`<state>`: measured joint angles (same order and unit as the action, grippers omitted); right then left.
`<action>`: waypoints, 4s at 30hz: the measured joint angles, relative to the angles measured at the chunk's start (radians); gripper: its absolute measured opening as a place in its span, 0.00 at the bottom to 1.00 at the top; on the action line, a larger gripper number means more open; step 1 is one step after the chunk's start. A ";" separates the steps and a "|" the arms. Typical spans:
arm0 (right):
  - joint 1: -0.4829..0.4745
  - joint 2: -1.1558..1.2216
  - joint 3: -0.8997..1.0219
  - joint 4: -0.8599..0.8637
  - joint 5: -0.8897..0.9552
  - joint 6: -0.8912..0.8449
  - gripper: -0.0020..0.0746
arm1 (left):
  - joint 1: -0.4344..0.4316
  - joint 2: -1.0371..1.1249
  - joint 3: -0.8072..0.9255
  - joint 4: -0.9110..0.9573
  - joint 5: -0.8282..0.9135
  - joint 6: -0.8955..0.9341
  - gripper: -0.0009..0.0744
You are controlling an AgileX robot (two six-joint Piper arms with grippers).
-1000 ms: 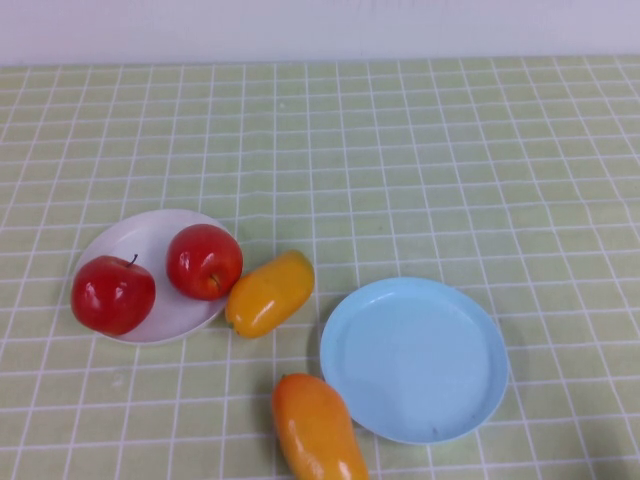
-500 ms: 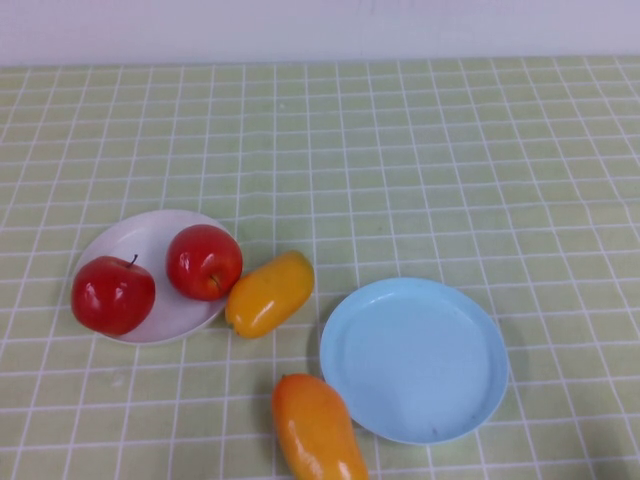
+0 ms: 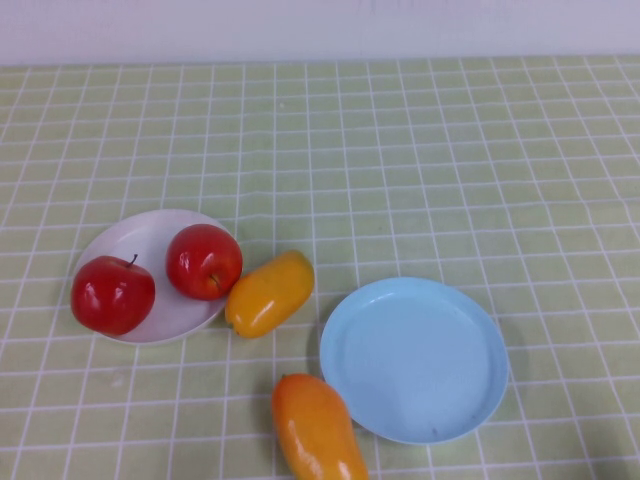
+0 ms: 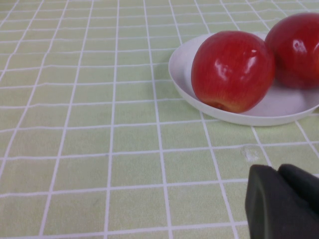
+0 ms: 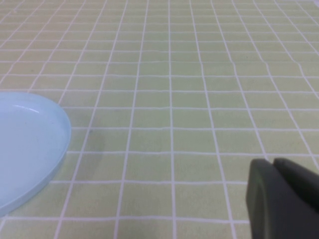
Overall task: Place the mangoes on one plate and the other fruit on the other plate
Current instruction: Put another type of fruit in the right plate
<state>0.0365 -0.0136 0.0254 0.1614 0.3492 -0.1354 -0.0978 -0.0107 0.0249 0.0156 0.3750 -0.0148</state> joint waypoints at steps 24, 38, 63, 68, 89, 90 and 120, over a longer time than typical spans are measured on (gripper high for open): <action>0.000 0.000 0.000 0.359 -0.170 0.000 0.01 | 0.000 0.000 0.000 0.000 0.000 0.000 0.01; 0.000 0.066 -0.116 0.736 0.033 0.002 0.01 | 0.000 0.000 0.000 0.000 0.000 0.000 0.01; 0.432 1.138 -0.896 0.220 0.581 0.031 0.01 | 0.000 0.000 0.000 0.000 0.000 0.000 0.01; 0.673 1.341 -1.055 0.101 0.579 0.189 0.12 | 0.000 0.000 0.000 0.000 0.000 0.000 0.01; 0.883 1.846 -1.359 0.032 0.547 0.369 0.93 | 0.000 0.000 0.000 0.000 0.000 0.000 0.01; 0.883 1.857 -1.359 0.026 0.544 0.369 0.93 | 0.000 0.000 0.000 0.000 0.000 0.000 0.01; 0.867 1.766 -1.363 -0.168 0.485 0.422 0.71 | 0.000 0.000 0.000 0.000 0.000 0.000 0.01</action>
<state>0.9036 1.7527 -1.3377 -0.0068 0.8342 0.2865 -0.0978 -0.0107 0.0249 0.0156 0.3750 -0.0148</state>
